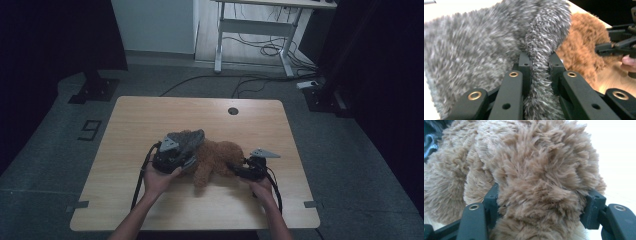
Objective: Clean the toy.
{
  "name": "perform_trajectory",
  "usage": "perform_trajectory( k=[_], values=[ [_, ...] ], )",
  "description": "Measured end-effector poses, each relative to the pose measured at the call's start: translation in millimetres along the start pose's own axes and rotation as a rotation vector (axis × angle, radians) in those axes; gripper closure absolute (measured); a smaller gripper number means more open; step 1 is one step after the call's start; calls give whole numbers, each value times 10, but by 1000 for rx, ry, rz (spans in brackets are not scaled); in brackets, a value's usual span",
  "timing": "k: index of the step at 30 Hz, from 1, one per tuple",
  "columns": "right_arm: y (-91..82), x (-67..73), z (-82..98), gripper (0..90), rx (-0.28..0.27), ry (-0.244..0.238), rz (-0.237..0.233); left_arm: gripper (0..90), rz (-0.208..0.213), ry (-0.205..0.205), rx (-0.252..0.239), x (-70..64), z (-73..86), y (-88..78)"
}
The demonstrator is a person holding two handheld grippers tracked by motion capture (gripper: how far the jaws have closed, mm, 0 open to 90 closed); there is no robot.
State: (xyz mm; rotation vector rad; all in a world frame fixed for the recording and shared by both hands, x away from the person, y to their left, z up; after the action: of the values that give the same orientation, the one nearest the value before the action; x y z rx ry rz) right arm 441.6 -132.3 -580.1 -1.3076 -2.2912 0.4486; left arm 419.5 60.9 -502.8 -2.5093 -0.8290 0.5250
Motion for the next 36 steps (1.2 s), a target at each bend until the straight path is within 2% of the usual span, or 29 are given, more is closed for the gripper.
perform_trajectory(
  k=[1,2,3,4,5,6,7,8,9,10,12,14,15,17,18,19,21,22,23,24,25,26,27,32,34,35,36],
  values=[
    [0,0,0,342,0,0,0,771,0,0,0,0,0,0],
    [-1,-4,0,338,0,6,1,771,5,24,-4,-73,-95,31],
    [-13,-7,7,330,-6,8,1,771,34,40,-9,-198,-232,114],
    [-13,-7,7,330,-6,8,1,771,34,40,-9,-198,-232,114],
    [-33,6,16,324,-11,-1,-1,771,71,60,-3,-359,-372,266],
    [-42,10,21,321,-10,-3,-1,771,71,60,-3,-359,-372,266],
    [-42,10,21,321,-10,-3,-1,771,104,62,3,-475,-439,388],
    [-60,10,33,316,-10,-10,-3,771,145,67,19,-645,-487,574],
    [-60,10,33,316,-10,-10,-3,771,145,67,19,-645,-487,574],
    [-65,8,38,314,-7,-8,-2,771,164,80,37,-764,-480,707],
    [-79,7,49,314,-8,-11,0,770,179,94,75,-904,-401,917],
    [-95,21,74,322,-14,-17,13,770,182,89,121,-933,-240,1136],
    [-95,21,74,322,-14,-17,13,772,182,89,121,-933,-240,1136],
    [-96,1,105,341,-11,-4,16,774,198,63,101,-872,-206,1120],
    [-101,2,104,347,-11,-6,16,775,179,67,95,-831,-214,1074],
    [-102,8,95,357,-16,-10,19,775,179,67,95,-831,-214,1074],
    [-101,14,88,368,-18,-9,19,774,114,87,91,-681,-219,915],
    [-101,10,87,372,-17,-7,17,775,114,87,91,-681,-219,915],
    [-101,10,87,372,-17,-7,17,775,93,84,86,-610,-212,850],
    [-107,5,91,377,-18,-11,12,776,75,63,68,-481,-197,727],
    [-107,5,91,377,-18,-11,12,776,75,63,68,-481,-197,727],
    [-113,17,89,378,-22,-14,12,776,61,40,43,-350,-186,578],
    [-113,17,89,378,-22,-14,12,777,61,40,43,-350,-186,578],
    [-114,14,92,378,-23,-14,10,776,9,7,-7,-64,-158,204],
    [-113,16,91,378,-26,-9,8,776,-6,-25,-26,98,-119,51],
    [-113,16,91,378,-26,-9,8,776,-6,-25,-26,98,-119,51],
    [-113,17,91,378,-26,-9,7,776,-13,-48,-35,177,-92,-13]
  ],
)
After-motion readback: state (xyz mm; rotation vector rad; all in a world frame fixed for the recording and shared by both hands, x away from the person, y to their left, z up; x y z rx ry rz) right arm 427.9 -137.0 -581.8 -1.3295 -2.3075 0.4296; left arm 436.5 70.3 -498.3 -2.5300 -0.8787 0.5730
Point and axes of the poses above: each handheld gripper's, and its own axes: y roughly forward along the jaws, z roughly out of its underside, x roughly to its left, the point moved 10 cm from there along y, roughly forward along the jaws, and after that the axes turned 14 degrees about z, right-handed, at the moved point
